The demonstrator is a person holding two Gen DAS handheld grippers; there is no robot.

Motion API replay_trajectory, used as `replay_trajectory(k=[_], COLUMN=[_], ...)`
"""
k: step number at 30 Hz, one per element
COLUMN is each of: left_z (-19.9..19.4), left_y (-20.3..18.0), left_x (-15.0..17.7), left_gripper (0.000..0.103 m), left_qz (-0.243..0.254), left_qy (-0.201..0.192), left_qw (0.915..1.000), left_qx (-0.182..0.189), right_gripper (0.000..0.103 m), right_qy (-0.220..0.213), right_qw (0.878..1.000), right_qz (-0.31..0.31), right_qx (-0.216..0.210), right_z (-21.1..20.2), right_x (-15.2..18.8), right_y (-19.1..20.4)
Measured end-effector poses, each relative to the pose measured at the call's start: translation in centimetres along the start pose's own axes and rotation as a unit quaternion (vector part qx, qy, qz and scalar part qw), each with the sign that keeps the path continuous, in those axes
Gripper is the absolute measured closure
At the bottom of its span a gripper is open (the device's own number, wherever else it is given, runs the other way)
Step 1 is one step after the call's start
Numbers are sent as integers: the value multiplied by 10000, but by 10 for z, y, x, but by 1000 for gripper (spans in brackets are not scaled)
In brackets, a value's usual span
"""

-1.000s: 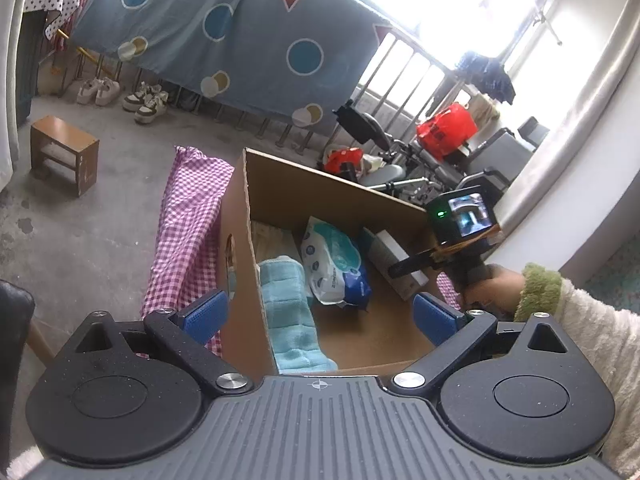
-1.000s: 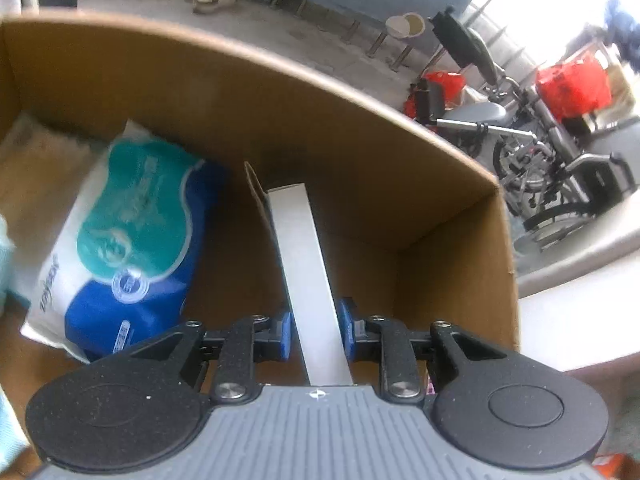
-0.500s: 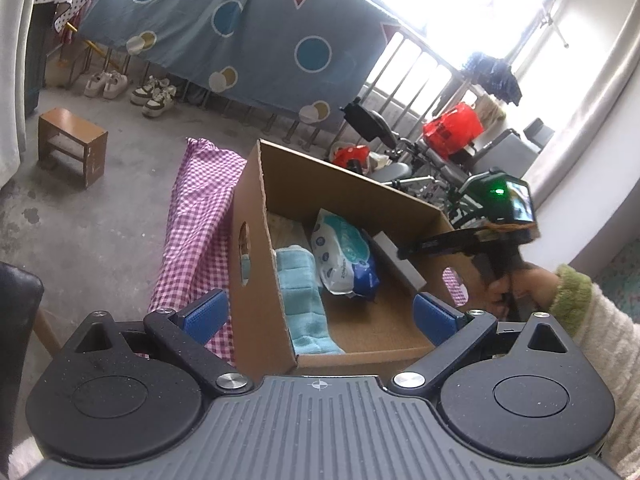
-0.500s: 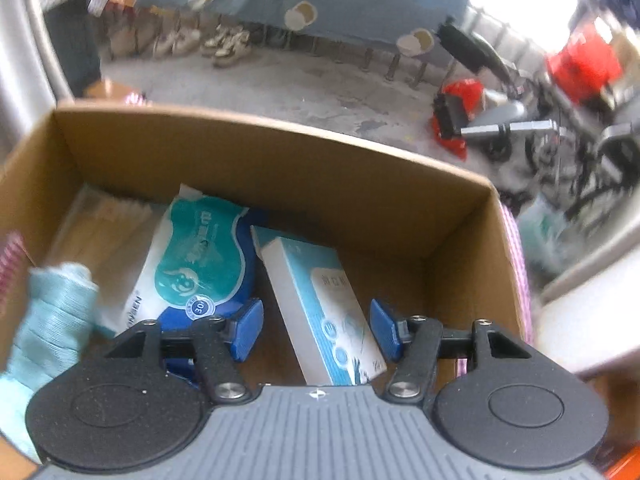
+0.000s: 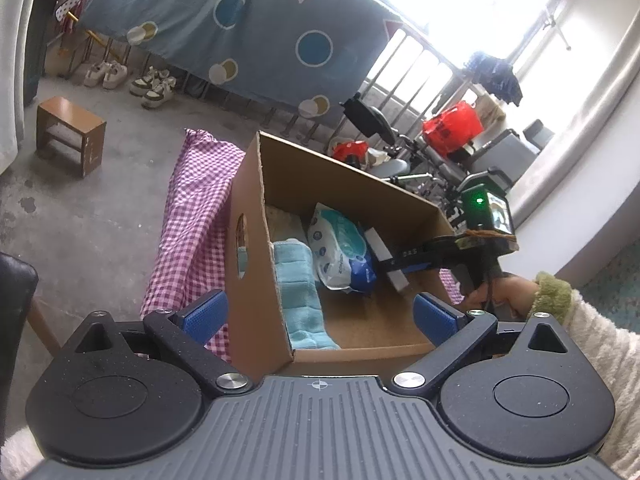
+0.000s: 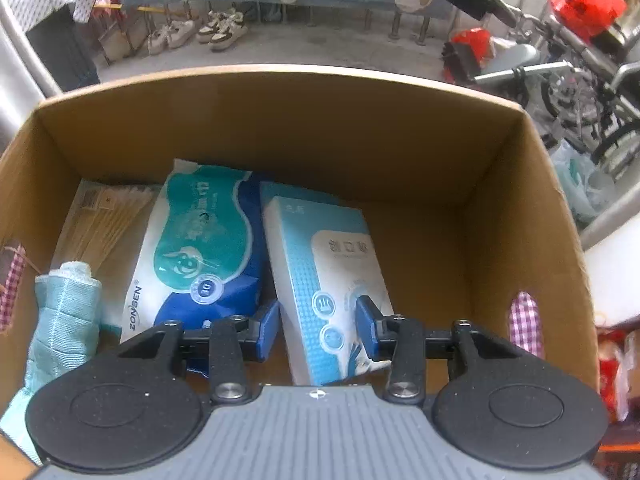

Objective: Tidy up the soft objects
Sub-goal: 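Lower the bandage box upright into the box and open the right gripper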

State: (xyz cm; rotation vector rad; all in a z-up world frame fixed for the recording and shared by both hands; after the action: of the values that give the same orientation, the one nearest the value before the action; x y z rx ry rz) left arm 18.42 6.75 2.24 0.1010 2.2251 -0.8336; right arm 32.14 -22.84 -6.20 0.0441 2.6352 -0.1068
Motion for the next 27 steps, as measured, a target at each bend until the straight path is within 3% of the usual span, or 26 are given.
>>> replay_trajectory(k=[8,11,17,21,24,27], left_z=[1,0,-5,-10,-14,-19], left_y=[-2,-2,-2,0,-1,-4], left_x=[1,1,1,1,0,2], left_gripper=[3,3,3,3,3,3], left_qz=[9,12,34,18,29,128], left_qy=[52,51,-12,-68,-106,-149], left_qw=[10000,10000,10000,10000,9999,9998], left_qx=[46,48,5,-49,-68,-71], right_gripper=[49,51,48,45,45,45], right_qy=[69,7,-41,-261,-506,-913], right_qw=[9988,9975,9999,9975,9929,9826], right_qz=[-383,-565,17,541,874,1130], right_qx=[305,430,-109,-372,-626,-1159], right_z=[15,19,10,-17,-46,-87], right_x=[-3,-6,-13,-13,-8,7], right_y=[12,21,4,-21,-38,-49])
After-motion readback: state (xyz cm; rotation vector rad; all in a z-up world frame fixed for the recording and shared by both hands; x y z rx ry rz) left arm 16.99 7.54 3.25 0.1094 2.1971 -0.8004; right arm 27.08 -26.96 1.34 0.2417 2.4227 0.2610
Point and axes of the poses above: each gripper's, at about its wrist camera, not at the fingertips, and z roughly the way its jaws point, y to its left, x to its underside, the point moved 4 cm from there along z, roughly the way its jaws point, and after that the axes turned 2 degrees about -y, right-handed, at the moved point
